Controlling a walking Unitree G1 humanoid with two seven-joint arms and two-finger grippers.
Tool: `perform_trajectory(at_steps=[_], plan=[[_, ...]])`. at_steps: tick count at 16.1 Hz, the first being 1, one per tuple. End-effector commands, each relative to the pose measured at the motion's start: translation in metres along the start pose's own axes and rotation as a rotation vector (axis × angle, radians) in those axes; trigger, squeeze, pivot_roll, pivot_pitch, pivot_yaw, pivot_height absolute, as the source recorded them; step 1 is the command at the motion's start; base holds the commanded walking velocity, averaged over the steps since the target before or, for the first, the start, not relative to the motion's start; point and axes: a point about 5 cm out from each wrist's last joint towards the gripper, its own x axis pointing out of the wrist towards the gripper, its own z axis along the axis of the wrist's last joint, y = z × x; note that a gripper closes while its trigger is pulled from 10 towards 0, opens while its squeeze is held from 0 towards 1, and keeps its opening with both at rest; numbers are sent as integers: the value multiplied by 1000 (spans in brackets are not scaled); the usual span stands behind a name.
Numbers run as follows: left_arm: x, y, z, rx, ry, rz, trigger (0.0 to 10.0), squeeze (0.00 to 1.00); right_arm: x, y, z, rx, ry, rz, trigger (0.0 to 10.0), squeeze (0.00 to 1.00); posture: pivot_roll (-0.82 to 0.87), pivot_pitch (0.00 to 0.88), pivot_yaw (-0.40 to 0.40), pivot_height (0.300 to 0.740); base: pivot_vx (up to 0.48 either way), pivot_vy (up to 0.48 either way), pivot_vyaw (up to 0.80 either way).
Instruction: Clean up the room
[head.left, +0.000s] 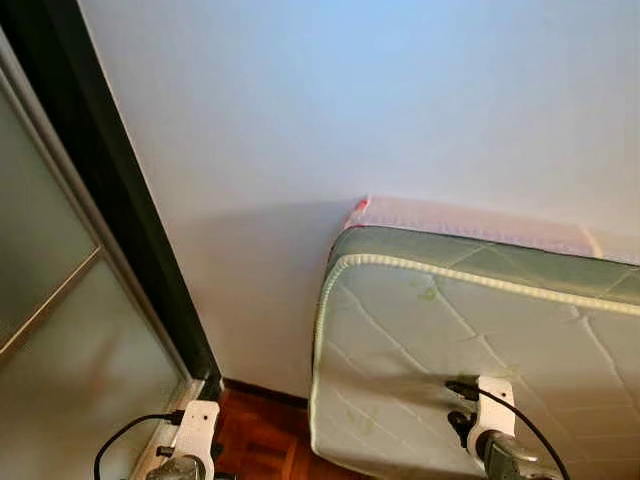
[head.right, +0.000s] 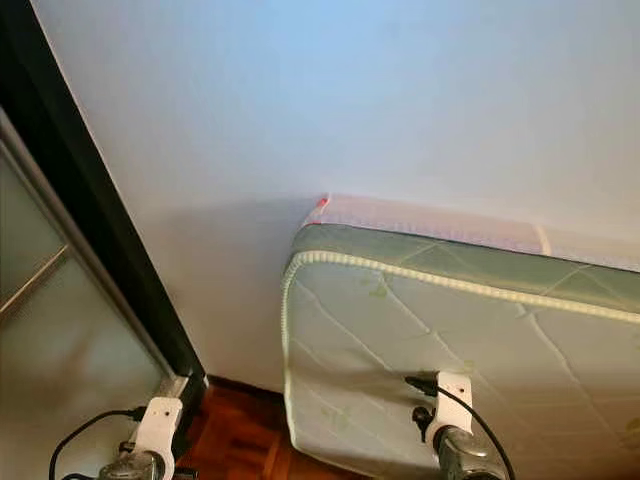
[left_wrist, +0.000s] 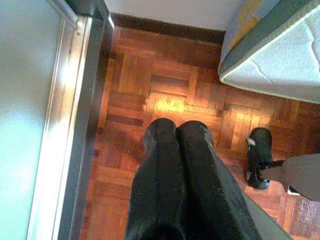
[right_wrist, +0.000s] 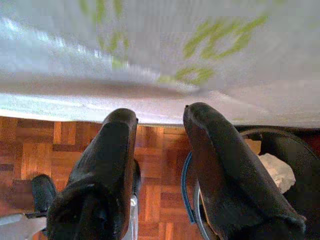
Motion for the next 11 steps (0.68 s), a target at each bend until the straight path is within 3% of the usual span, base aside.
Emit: perform_trajectory(at_steps=[1,11], plan=[[-1,1,-6,-4,28,0,10000,0,0,-3,5,-2,-18,-12,10000,0,113,0,-61,740,-300,0,0],[-1,1,-4,5,26,-2,10000,0,0,-1,7,0,-25,4,10000,0,112,4,-61,740,-304,0,0]])
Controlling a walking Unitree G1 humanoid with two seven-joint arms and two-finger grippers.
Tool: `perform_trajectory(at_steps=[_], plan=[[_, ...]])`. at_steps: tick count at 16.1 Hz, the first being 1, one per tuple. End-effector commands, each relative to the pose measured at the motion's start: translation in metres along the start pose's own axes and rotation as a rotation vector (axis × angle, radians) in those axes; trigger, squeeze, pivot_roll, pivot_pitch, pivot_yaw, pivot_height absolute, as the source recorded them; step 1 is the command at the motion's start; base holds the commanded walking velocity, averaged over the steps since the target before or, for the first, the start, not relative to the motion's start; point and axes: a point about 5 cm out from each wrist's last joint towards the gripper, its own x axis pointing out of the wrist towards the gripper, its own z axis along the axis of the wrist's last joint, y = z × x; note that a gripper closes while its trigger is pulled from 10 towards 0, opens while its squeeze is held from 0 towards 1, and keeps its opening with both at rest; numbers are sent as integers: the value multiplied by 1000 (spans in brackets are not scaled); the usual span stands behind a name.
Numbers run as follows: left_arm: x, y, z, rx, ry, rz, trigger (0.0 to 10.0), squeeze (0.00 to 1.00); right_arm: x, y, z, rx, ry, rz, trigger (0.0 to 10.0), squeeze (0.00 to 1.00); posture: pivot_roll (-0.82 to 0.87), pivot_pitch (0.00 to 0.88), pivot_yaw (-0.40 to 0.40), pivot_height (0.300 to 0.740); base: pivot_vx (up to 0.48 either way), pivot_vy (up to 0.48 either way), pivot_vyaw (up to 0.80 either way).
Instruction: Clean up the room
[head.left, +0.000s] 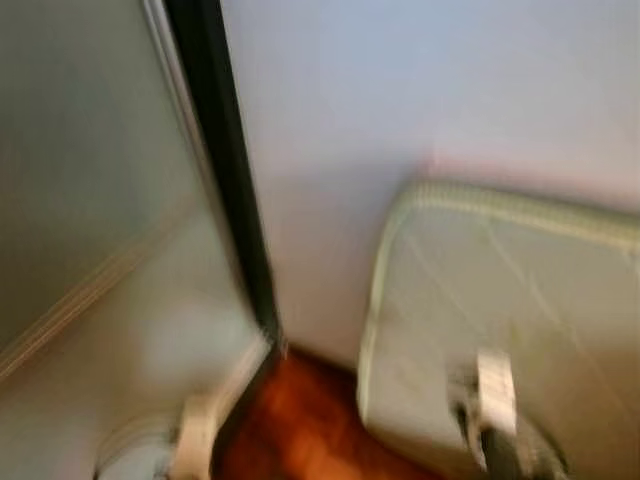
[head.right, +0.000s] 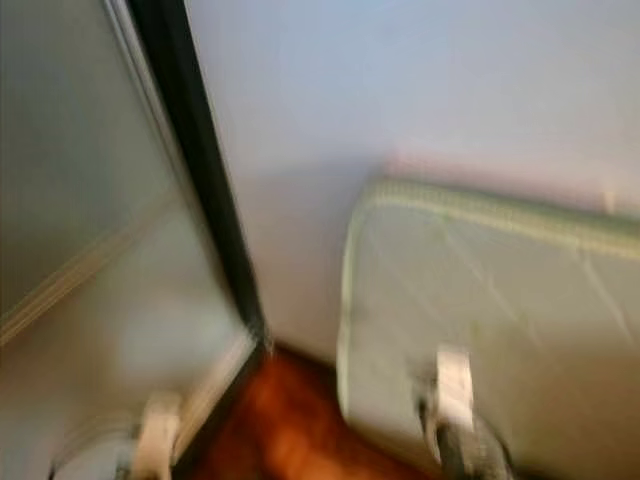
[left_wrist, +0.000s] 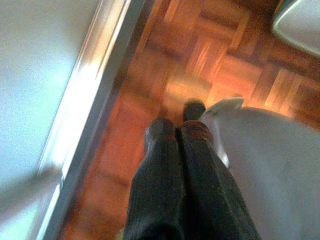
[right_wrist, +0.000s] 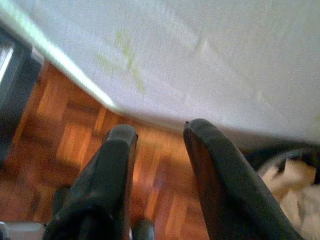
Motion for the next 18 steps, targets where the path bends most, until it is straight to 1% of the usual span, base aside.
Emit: perform_trajectory(at_steps=[1,2,13,18], plan=[[2,1,19,15,-53,0,10000,0,0,0,5,2,-11,0,10000,0,112,4,-61,740,-300,0,0],[2,1,19,15,-53,0,10000,0,0,0,6,2,-12,1,10000,0,114,6,-63,740,-300,0,0],[2,0,19,-3,-57,0,10000,0,0,0,5,12,-10,3,10000,0,113,1,-64,740,0,0,0],[2,0,18,-4,-56,0,10000,0,0,1,4,3,4,24,10000,0,113,0,-59,740,0,0,-788]])
